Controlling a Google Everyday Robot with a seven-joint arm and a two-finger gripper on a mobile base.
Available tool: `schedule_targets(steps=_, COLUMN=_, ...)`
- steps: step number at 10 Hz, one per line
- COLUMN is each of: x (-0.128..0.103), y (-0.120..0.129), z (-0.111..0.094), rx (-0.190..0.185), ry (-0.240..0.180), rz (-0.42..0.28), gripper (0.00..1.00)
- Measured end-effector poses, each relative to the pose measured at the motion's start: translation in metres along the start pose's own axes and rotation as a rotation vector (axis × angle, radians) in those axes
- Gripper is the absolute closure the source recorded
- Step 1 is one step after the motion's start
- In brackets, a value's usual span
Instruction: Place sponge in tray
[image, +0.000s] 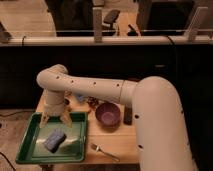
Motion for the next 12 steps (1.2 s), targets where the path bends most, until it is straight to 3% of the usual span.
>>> schedule_targets(steps=12, x=-0.0009, y=0.0001, z=0.0006, rx=0.014, ry=-0.020, rz=-0.029, gripper=0.20)
